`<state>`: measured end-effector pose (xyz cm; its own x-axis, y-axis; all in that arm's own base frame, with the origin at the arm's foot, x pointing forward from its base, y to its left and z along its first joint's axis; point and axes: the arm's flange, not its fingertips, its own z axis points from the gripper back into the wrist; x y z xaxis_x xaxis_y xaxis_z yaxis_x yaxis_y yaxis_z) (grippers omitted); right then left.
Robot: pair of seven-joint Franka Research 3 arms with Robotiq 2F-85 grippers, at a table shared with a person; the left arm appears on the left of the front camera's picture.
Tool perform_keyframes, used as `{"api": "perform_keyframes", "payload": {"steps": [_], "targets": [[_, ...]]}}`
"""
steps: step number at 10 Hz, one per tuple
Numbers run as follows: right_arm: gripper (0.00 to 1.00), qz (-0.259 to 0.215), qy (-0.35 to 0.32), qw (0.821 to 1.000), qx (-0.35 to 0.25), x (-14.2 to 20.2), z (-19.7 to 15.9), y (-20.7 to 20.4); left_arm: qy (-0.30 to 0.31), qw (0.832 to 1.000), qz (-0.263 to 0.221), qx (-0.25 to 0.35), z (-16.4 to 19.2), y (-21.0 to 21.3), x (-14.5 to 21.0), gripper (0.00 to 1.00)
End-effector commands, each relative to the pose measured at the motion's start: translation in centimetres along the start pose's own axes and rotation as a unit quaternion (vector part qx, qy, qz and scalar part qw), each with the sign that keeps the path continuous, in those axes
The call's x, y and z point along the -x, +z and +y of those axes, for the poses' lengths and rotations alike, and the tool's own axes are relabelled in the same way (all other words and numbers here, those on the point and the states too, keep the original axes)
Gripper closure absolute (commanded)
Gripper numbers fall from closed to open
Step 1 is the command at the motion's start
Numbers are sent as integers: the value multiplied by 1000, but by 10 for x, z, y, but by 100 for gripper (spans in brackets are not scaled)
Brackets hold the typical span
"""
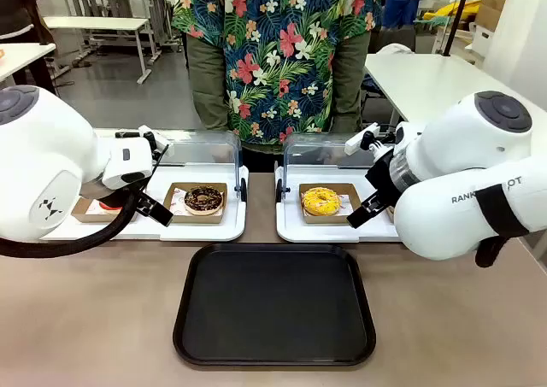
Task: Move the second donut from the left to the tray.
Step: Pick up the Paper togo box containing the Donut indicated by the person and place it on the Handle tray.
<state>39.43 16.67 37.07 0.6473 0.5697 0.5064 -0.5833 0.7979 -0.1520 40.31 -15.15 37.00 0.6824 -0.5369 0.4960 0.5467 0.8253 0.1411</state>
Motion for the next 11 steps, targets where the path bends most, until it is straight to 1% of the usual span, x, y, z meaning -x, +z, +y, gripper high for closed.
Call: {"api": "perform_keyframes", "payload": {"steps": [1, 11], "targets": [[0, 0, 0, 1000, 0, 0, 0, 0, 0, 1000, 0, 0, 0, 0, 0, 0], [0, 0, 0, 1000, 0, 0, 0, 0, 0, 1000, 0, 0, 0, 0, 0, 0]]}}
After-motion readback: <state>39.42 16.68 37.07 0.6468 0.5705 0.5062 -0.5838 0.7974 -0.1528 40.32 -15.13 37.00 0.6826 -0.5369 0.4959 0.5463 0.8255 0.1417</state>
